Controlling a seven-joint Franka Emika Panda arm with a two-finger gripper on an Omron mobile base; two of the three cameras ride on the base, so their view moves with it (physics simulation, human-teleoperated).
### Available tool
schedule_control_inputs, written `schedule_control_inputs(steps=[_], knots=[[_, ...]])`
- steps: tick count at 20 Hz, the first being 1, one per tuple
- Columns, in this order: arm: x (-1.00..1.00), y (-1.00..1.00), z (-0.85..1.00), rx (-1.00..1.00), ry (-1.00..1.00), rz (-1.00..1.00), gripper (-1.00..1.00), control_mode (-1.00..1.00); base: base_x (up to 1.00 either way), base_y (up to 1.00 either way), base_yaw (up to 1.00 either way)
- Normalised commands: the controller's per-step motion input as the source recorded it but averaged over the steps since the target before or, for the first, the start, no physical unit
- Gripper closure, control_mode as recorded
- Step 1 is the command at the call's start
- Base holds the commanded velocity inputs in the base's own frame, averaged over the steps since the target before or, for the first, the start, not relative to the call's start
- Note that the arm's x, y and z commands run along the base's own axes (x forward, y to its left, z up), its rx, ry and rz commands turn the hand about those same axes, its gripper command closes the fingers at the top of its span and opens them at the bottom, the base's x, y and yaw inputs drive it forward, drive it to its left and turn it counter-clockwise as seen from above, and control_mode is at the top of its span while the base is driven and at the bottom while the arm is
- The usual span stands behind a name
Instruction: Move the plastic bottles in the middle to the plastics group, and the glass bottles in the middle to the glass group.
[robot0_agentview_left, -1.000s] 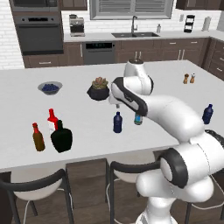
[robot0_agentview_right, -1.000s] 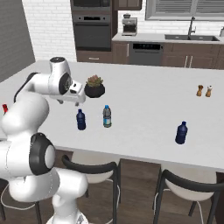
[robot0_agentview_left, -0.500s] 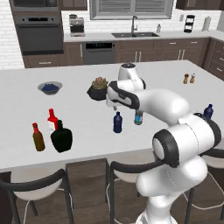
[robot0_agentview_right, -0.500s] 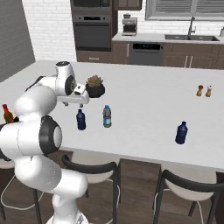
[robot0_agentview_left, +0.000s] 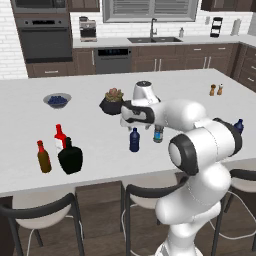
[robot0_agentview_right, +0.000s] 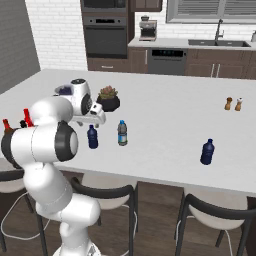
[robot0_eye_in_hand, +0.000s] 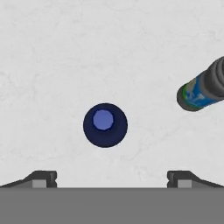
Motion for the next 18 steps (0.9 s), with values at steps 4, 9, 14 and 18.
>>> schedule_control_inputs(steps=[4, 9, 14, 18], knots=[[0.28, 0.00, -0.32, 0.01, 0.00, 0.00, -1.00, -1.00, 0.00, 0.00, 0.00], [0.27, 0.00, -0.25, 0.01, 0.00, 0.00, -1.00, -1.00, 0.00, 0.00, 0.00], [0.01, 0.00, -0.13, 0.04, 0.00, 0.00, -1.00, -1.00, 0.00, 0.00, 0.00], [0.00, 0.01, -0.14, 0.03, 0.00, 0.00, -1.00, -1.00, 0.00, 0.00, 0.00]])
